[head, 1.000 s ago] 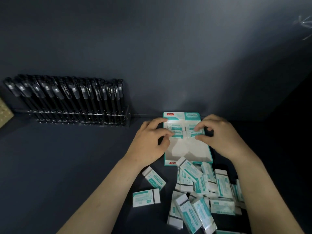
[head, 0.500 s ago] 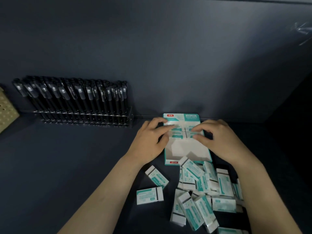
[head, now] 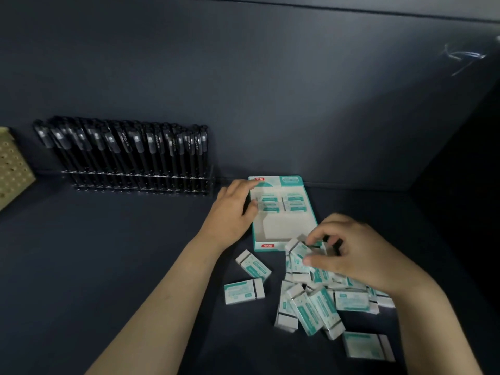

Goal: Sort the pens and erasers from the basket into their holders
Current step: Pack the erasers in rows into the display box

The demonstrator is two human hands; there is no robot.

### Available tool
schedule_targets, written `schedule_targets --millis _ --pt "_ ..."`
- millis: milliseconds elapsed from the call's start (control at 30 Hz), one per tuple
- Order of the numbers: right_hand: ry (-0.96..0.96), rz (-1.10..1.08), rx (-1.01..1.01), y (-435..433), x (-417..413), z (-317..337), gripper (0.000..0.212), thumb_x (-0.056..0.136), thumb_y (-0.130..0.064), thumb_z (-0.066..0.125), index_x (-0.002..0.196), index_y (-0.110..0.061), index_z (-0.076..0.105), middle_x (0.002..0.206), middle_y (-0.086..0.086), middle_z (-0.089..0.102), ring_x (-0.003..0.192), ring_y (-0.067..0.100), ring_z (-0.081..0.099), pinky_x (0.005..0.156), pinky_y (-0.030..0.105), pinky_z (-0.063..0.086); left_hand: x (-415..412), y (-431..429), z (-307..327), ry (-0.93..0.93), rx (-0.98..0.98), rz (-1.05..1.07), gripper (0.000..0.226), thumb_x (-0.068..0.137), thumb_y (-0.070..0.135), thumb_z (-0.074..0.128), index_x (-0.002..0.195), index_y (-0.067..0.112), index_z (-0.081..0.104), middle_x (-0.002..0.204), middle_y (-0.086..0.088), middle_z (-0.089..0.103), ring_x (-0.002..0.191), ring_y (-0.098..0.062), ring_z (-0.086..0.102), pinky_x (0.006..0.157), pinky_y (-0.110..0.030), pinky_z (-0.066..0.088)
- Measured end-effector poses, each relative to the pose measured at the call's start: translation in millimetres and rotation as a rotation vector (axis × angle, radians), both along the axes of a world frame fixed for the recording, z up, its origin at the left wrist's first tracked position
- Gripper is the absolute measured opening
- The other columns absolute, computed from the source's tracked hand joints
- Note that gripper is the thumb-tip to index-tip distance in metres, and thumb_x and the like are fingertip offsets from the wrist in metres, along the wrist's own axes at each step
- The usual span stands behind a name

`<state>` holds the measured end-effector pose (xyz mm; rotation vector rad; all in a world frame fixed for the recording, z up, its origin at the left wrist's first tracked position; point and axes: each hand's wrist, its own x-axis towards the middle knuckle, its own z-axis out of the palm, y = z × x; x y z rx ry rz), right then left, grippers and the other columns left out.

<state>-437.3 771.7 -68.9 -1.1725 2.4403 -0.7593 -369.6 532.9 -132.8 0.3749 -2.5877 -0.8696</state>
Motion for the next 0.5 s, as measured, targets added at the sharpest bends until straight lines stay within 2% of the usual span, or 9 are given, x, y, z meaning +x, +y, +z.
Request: schedule_targets --millis 100,200,333,433,500 --pt "-0.009 0.014 0.012 1 4 -2 0.026 0.069 -0.043 0.081 0.092 -0.037 0.069 0.101 -0.020 0.056 0.097 -0.002 0.051 0.077 0.013 0.038 2 -1 1 0.010 0.005 0.017 0.041 0.096 0.016 0.049 0.136 0.020 0.046 0.137 0.000 0.046 0.117 -0.024 0.039 0.097 -0.024 0.026" --pt "0.019 0.023 -0.024 -1 7 -3 0.025 0.072 -0.035 0.081 0.094 -0.037 0.070 0.100 -0.023 0.058 0.103 -0.003 0.047 0.085 0.015 0.038 2 -2 -1 0.020 0.028 0.020 0.039 0.096 0.017 0.050 0.135 0.020 0.048 0.136 0.001 0.047 0.117 -0.023 0.039 0.098 -0.023 0.026" --pt "0.023 0.035 -0.099 -8 11 -2 0.026 0.075 -0.021 0.079 0.096 -0.035 0.071 0.091 -0.025 0.064 0.096 -0.003 0.054 0.080 0.008 0.039 0 -5 -4 0.069 0.053 0.011 0.038 0.095 0.018 0.053 0.132 0.021 0.052 0.136 0.004 0.047 0.123 -0.020 0.040 0.102 -0.019 0.023" --pt "-0.073 0.003 -0.183 -15 12 1 0.024 0.079 -0.019 0.077 0.099 -0.031 0.072 0.087 -0.015 0.069 0.083 -0.002 0.060 0.071 0.009 0.044 -2 -9 -7 0.087 0.107 -0.011 0.039 0.091 0.025 0.052 0.130 0.022 0.055 0.137 0.006 0.048 0.127 -0.020 0.044 0.110 -0.029 0.029" --pt "-0.191 -0.015 -0.245 -22 10 7 0.016 0.084 -0.021 0.072 0.097 -0.031 0.070 0.088 -0.013 0.072 0.081 0.001 0.064 0.072 0.016 0.051 -3 -10 -6 0.090 0.116 -0.030 0.039 0.090 0.027 0.051 0.129 0.021 0.057 0.137 0.006 0.050 0.128 -0.017 0.045 0.112 -0.036 0.032"
